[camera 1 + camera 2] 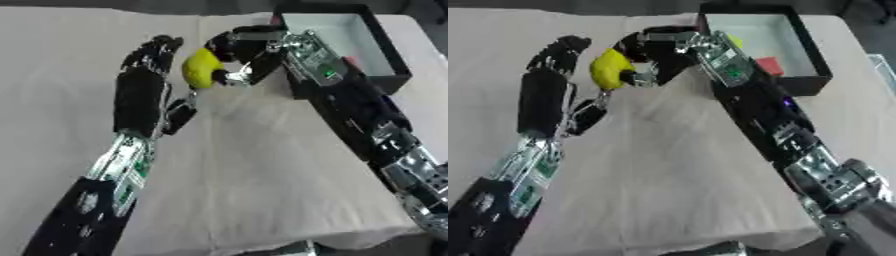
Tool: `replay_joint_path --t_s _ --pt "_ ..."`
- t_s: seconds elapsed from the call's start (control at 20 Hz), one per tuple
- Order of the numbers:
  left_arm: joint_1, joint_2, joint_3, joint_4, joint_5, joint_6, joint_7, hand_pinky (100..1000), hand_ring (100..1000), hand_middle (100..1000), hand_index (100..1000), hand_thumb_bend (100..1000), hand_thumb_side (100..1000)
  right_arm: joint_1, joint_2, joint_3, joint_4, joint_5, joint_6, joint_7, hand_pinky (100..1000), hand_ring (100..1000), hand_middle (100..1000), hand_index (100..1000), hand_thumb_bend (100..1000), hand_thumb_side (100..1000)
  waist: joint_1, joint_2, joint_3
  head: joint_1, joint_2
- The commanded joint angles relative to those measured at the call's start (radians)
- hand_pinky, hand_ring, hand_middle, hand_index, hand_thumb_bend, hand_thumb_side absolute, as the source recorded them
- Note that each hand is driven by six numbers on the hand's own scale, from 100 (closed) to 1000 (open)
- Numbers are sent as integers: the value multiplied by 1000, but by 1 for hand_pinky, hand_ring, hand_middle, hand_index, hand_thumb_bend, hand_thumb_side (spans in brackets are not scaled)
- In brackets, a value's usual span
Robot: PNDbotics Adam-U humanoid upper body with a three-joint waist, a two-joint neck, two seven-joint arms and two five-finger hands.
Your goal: Pick up the objects with one hand, pass them to the other hand, and then place them into the box on the other side of the table.
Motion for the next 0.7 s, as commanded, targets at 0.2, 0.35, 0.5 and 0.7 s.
replay_joint_path --t_s 0.2,0.35,0.5,0.7 --pt "-17 -2 12 -18 -9 19 2 693 745 749 844 952 567 -9 -21 -14 -25 -15 13 5 1000 795 492 354 100 187 7 -22 -7 -2 -6" --pt "-14 0 12 -13 0 18 8 693 744 748 842 985 633 -7 -24 -24 -23 -19 25 5 1000 794 491 354 100 186 9 -23 -10 -4 -4" --pt "-10 2 14 -8 9 18 13 692 743 747 839 995 657 -5 -28 -32 -22 -23 35 5 1000 795 492 355 100 184 10 -23 -12 -6 -2" --pt "-4 13 15 -3 18 21 18 691 740 744 836 992 647 1 -45 -60 -20 -41 49 5 1000 796 494 357 100 184 13 -28 -20 -4 1"
